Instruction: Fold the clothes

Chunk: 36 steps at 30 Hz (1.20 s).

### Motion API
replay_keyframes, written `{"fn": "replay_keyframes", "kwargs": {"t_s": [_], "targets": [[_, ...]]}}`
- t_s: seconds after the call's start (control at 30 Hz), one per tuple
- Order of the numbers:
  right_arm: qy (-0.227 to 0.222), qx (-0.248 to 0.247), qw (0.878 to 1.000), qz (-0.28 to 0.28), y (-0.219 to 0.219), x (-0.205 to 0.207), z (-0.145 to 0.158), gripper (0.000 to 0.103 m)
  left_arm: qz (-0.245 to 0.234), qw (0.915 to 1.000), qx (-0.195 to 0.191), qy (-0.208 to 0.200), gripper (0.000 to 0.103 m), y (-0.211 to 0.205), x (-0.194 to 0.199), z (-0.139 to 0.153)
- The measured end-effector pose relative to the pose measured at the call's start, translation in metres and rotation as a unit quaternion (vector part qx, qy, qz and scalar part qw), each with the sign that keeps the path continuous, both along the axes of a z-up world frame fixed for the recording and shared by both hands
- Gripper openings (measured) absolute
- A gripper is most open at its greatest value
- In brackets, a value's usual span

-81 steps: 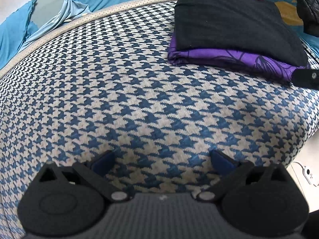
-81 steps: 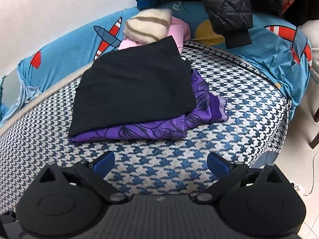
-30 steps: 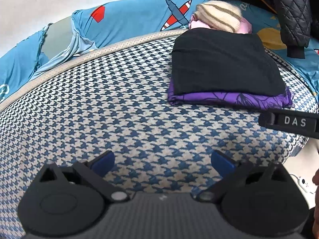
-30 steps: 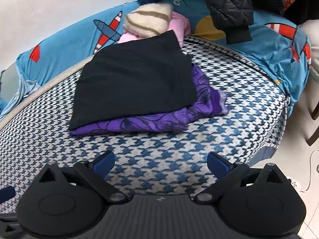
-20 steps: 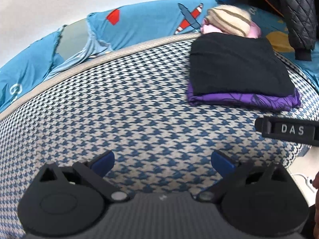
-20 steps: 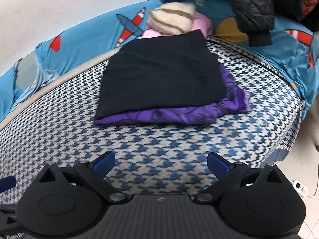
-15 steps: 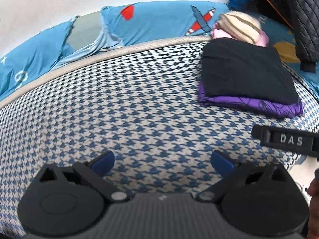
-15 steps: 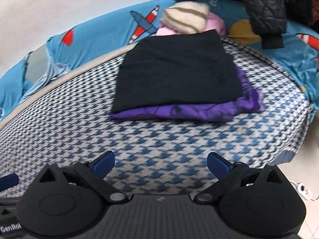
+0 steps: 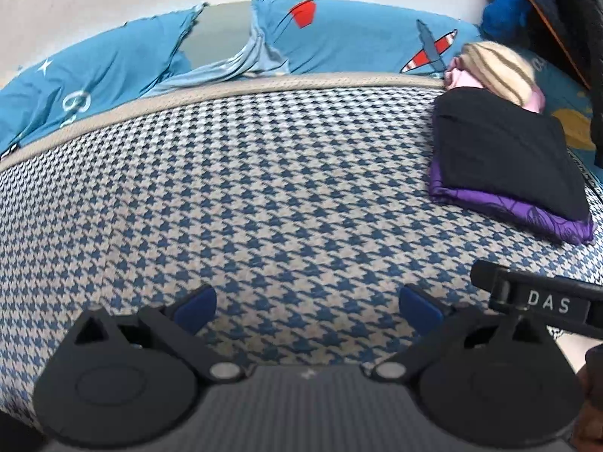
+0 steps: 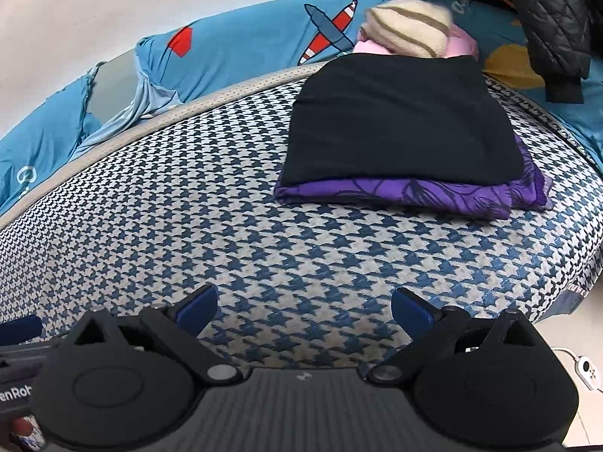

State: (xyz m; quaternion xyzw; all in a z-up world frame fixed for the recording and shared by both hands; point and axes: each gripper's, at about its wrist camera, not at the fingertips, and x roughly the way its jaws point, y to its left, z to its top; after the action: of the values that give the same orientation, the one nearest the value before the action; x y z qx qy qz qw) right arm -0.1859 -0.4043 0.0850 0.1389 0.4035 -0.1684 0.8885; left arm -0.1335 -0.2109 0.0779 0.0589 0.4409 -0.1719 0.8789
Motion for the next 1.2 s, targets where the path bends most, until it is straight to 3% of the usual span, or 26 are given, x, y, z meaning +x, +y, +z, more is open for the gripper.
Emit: {"fn": "replay_keyframes", "kwargs": {"t_s": [0.27, 0.77, 1.2], "targets": [[0.004, -0.01, 0.999, 0.036, 0.026, 0.013, -0.002, 0.099, 0.058, 0.9979, -0.029, 0.009, 0.103, 0.032, 0.011, 0.004], [0.003, -0.011, 0.993, 0.121, 0.093, 0.034, -0.011, 0.099, 0.131, 0.9907, 0.031, -0.021, 0.103, 0.083, 0.018, -0.001], [0.012, -0.003, 0.985, 0.171, 0.142, 0.05, -0.018, 0.099, 0.191, 0.9808, 0.037, -0.015, 0.103, 0.134, 0.023, -0.012]]}}
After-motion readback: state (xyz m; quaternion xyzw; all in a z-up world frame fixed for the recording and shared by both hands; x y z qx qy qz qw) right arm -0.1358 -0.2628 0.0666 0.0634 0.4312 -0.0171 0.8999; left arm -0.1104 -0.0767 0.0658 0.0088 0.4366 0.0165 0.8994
